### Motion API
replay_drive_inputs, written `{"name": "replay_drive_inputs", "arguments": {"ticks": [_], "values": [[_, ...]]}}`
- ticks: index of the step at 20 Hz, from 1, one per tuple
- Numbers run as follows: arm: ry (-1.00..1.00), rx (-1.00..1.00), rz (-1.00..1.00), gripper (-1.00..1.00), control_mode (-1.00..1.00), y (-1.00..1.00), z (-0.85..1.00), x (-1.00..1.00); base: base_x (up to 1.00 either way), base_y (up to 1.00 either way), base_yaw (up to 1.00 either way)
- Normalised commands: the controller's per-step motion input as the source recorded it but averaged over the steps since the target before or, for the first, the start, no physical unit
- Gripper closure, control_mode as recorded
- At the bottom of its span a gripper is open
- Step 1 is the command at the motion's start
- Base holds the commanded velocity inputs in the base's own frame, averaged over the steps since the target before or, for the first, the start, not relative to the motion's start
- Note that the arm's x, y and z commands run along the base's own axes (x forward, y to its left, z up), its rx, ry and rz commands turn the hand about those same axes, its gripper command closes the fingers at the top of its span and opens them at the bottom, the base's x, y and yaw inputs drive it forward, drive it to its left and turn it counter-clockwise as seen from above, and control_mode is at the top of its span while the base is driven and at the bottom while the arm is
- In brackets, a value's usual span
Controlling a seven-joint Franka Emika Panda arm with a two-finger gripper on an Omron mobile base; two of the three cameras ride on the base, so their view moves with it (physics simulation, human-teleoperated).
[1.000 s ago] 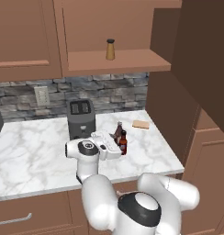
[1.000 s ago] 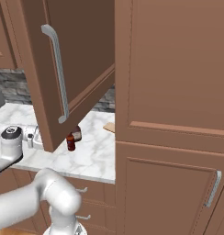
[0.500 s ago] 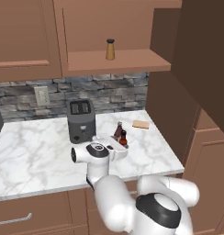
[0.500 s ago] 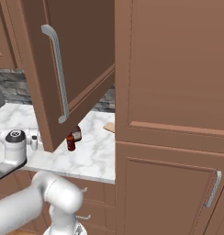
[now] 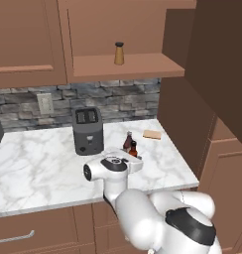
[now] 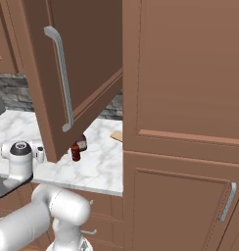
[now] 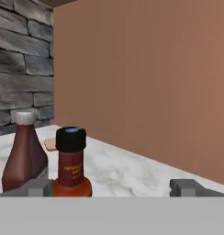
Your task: There are various items on the counter. Only move the condiments/shakers into the cabinet.
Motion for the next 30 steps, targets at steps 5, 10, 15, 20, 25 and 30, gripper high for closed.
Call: {"name": "replay_drive_inputs", "arguments": {"ticks": [5,10,15,20,25,30], "values": [[0.00,0.00,0.03,-1.00,-1.00,-0.08,-0.10,0.00,0.00,0.00,0.00],[0.00,0.00,0.04,-1.00,-1.00,-0.05,-0.14,0.00,0.00,0.00,0.00],[0.01,-0.03,0.00,-1.00,-1.00,0.07,-0.01,0.00,0.00,0.00,0.00],[0.03,-0.06,0.00,-1.00,-1.00,0.05,0.00,0.00,0.00,0.00,0.00],[0.03,-0.01,0.05,-1.00,-1.00,0.00,-0.06,0.00,0.00,0.00,0.00],[0.10,-0.01,0.03,-1.00,-1.00,0.00,-0.13,0.17,0.00,0.00,0.00]]}}
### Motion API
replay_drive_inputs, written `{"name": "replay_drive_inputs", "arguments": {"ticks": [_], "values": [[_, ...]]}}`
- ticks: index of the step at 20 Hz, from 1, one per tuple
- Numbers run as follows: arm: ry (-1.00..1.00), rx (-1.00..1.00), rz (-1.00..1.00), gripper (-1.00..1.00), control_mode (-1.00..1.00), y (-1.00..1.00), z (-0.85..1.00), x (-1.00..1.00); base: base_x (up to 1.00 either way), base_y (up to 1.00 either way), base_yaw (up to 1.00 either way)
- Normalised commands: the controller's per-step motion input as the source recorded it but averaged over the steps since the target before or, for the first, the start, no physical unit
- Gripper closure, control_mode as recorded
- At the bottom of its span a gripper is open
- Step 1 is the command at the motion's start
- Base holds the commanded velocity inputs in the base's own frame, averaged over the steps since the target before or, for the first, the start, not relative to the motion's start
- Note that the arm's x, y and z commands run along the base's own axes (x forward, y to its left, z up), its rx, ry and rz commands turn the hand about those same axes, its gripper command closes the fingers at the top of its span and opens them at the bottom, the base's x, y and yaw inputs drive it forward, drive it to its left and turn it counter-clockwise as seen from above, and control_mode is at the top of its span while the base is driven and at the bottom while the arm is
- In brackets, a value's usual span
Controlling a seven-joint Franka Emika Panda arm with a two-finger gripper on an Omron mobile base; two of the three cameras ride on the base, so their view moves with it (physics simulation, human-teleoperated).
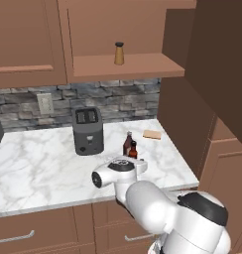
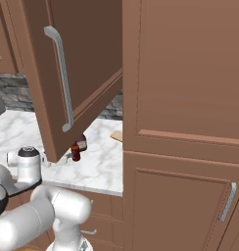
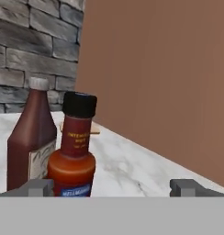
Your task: There are various items on the counter. Only move the condiments/shakers into the cabinet.
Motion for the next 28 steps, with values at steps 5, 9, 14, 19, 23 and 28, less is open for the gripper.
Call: {"name": "replay_drive_inputs", "arguments": {"ticks": [5,9,14,19,23,28], "values": [[0.06,0.00,0.04,-1.00,-1.00,-0.01,-0.13,0.10,0.00,0.00,0.00],[0.02,0.00,0.03,-1.00,-1.00,-0.01,-0.02,0.07,0.00,0.00,0.00],[0.01,0.00,0.00,-1.00,-1.00,0.00,-0.03,0.17,0.00,0.00,0.00],[0.00,0.00,0.00,-1.00,-1.00,0.00,0.00,0.18,0.00,0.00,0.00],[0.02,0.00,0.00,-1.00,-1.00,0.00,-0.07,0.18,0.00,0.00,0.00],[0.01,0.00,0.00,-1.00,-1.00,0.00,-0.08,0.18,0.00,0.00,0.00]]}}
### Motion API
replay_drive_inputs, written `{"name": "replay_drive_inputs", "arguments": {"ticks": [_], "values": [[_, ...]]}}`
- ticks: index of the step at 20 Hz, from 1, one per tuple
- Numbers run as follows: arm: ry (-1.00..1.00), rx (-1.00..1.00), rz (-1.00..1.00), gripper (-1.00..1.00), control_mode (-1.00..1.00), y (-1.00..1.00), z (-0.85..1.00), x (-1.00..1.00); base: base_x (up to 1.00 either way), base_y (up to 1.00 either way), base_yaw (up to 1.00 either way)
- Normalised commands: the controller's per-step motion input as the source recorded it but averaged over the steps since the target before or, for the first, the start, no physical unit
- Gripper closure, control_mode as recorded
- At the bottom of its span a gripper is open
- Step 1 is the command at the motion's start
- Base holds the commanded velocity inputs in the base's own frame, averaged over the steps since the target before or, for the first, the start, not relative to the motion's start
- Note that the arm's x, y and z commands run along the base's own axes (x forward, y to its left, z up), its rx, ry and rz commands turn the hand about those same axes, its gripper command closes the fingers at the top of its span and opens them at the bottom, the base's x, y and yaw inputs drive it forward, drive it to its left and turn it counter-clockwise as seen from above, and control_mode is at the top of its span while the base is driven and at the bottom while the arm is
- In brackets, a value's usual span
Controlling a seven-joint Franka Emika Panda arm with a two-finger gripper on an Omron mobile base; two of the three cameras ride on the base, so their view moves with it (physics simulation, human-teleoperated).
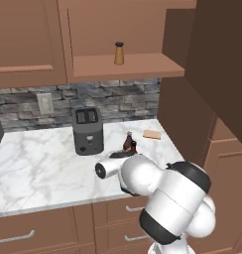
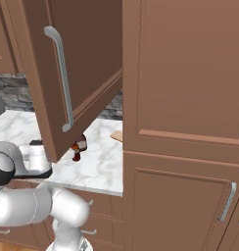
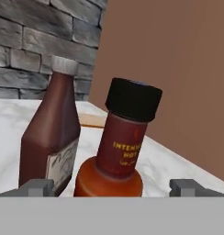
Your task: There are various items on the counter. Only move the condiments/shakers into the cabinet.
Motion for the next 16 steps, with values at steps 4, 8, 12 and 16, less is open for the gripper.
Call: {"name": "replay_drive_inputs", "arguments": {"ticks": [4,8,12,16], "values": [[0.00,0.00,0.00,-1.00,-1.00,0.00,-0.08,0.14,0.00,0.00,0.00],[0.00,0.00,0.00,-1.00,-1.00,0.00,-0.09,0.16,0.00,0.00,0.00],[0.00,0.00,0.00,1.00,-1.00,0.00,-0.01,0.03,0.00,0.00,0.00],[-0.01,0.00,0.00,1.00,-1.00,0.00,0.06,-0.05,0.00,0.00,0.00]]}}
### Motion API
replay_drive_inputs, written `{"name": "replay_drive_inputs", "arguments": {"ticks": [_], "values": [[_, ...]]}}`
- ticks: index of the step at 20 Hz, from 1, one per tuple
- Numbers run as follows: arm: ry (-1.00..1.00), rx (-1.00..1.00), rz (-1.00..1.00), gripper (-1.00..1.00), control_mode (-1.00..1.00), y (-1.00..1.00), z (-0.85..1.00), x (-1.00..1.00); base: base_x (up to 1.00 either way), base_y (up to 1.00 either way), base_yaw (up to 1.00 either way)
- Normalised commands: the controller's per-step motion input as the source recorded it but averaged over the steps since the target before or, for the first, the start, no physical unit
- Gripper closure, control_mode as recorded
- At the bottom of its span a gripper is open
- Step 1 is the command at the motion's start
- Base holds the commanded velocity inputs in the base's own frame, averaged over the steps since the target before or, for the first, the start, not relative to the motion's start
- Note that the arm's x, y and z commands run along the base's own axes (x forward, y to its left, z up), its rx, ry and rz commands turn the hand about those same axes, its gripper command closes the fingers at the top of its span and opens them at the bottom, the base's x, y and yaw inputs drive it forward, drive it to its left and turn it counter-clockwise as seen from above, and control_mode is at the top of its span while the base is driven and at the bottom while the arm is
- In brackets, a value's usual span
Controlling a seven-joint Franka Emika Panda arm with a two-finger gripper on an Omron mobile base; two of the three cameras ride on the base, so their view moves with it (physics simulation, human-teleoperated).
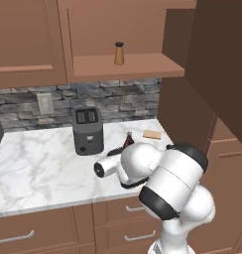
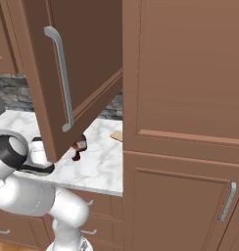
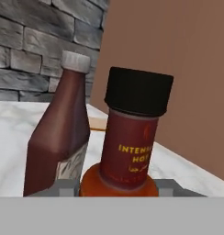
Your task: There are various items on the counter. Only move the condiments/shakers into the cabinet.
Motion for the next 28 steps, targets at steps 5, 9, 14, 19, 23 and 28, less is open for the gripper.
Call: {"name": "replay_drive_inputs", "arguments": {"ticks": [5,9,14,19,23,28], "values": [[-0.10,0.00,-0.02,1.00,-1.00,0.00,0.87,-0.53,0.00,0.00,0.00],[-0.08,0.00,-0.04,1.00,-1.00,0.00,1.00,-0.63,0.00,0.00,0.00],[-0.01,0.00,-0.06,1.00,-1.00,0.00,1.00,-0.27,0.00,0.00,0.00],[0.01,-0.01,-0.07,1.00,-1.00,0.00,1.00,-0.06,0.00,0.00,0.00],[0.00,-0.02,-0.01,1.00,-1.00,0.01,1.00,-0.23,0.00,0.00,0.00],[0.00,-0.03,0.08,1.00,-1.00,0.34,1.00,-0.28,0.00,0.00,0.00]]}}
